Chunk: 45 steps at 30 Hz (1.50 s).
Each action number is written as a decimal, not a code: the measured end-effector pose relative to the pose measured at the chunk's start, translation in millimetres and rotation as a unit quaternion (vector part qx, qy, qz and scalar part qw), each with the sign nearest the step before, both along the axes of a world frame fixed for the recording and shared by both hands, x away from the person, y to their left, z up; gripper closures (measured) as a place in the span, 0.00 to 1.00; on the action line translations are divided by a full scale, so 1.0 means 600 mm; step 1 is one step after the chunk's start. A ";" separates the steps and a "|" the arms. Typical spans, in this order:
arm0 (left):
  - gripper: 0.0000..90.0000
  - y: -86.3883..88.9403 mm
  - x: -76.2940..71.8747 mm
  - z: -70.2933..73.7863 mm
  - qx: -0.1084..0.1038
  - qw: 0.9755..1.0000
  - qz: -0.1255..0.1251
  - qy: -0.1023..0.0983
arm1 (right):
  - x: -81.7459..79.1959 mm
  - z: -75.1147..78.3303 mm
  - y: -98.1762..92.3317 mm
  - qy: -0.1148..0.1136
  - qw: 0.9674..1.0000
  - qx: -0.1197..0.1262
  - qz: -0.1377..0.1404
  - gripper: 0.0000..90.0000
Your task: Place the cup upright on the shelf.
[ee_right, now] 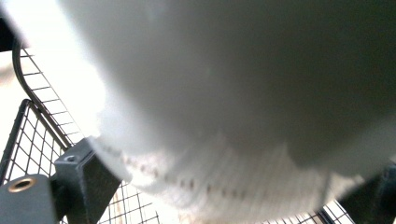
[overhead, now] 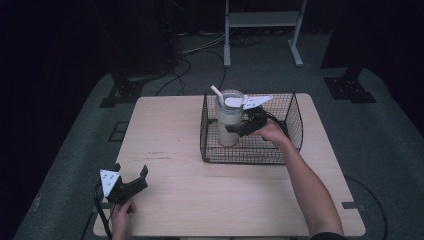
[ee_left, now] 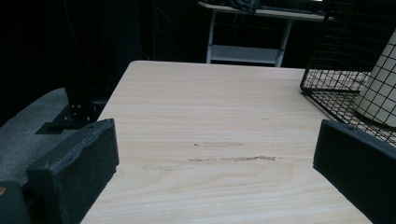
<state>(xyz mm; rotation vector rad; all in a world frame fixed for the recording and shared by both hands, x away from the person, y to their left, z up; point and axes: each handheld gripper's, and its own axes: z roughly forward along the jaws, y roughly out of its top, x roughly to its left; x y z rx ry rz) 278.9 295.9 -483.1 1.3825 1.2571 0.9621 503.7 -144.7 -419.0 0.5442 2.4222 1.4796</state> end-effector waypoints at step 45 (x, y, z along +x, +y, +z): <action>0.00 -0.002 -0.001 0.000 0.006 1.000 0.000 -0.001 | -0.077 0.083 -0.107 0.019 0.997 0.016 -0.076 0.09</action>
